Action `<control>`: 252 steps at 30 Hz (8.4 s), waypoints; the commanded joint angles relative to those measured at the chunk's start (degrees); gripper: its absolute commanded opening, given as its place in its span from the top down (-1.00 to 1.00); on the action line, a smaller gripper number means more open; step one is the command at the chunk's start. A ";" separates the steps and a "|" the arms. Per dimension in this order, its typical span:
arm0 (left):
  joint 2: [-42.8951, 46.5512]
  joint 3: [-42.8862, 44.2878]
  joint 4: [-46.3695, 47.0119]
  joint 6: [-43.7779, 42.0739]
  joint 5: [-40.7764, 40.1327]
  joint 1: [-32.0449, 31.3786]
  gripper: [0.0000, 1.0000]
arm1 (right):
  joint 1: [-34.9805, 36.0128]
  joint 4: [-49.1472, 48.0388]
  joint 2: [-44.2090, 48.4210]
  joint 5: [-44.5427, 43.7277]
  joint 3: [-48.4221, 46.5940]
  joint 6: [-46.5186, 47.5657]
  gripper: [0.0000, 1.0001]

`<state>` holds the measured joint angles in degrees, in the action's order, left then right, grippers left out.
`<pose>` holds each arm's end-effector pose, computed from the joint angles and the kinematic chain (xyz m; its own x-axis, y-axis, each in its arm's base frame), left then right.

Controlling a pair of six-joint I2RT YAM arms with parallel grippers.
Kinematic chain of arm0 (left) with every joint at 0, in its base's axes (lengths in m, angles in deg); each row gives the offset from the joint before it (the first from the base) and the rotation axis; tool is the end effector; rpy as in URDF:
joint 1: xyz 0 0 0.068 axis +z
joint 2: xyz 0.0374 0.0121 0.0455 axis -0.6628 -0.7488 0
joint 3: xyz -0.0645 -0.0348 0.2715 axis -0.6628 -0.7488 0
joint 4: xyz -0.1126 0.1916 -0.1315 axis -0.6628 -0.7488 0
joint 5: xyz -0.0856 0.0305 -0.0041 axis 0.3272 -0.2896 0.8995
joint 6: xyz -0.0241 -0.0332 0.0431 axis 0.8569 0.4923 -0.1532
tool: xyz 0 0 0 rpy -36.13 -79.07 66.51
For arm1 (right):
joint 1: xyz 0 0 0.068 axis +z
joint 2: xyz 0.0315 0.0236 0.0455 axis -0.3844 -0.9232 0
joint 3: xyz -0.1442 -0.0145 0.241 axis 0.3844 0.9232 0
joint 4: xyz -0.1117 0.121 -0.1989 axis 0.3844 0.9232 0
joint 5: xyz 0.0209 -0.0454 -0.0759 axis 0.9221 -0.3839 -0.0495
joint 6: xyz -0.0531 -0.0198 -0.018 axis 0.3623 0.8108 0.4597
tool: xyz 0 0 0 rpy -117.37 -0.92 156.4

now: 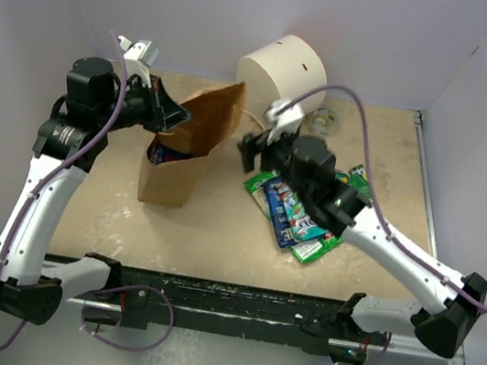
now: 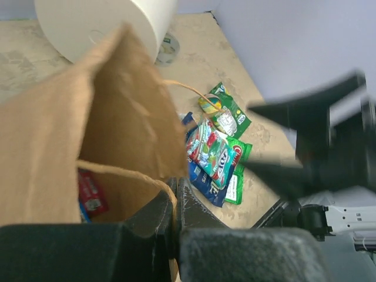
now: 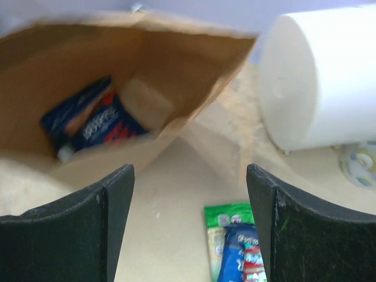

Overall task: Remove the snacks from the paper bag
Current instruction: Adjust the paper bag at the center of the board, then take out the snack from the paper bag.

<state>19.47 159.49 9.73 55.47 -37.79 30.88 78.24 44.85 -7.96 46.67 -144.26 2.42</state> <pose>0.2174 -0.0642 0.4558 -0.5344 -0.2589 -0.8046 0.4709 0.6994 -0.5378 0.1728 0.2314 0.4074 -0.0108 -0.0235 -0.9997 -0.6390 0.7692 -0.0112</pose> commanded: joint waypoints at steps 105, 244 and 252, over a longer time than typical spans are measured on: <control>4.83 1.59 -3.35 -2.37 -19.33 -22.63 1.00 | 16.55 -26.50 -17.91 9.27 9.65 45.72 -0.29; 11.90 -0.20 -4.99 -2.38 -29.20 -22.68 1.00 | 2.87 -30.40 -29.00 23.86 6.21 64.21 -0.31; 13.56 -3.03 0.05 -2.71 -23.25 -22.68 1.00 | 5.86 -20.80 -23.67 26.92 5.80 74.01 -0.36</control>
<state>32.15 156.95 4.44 53.90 -64.35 8.37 81.89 19.67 -31.98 71.28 -136.50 69.95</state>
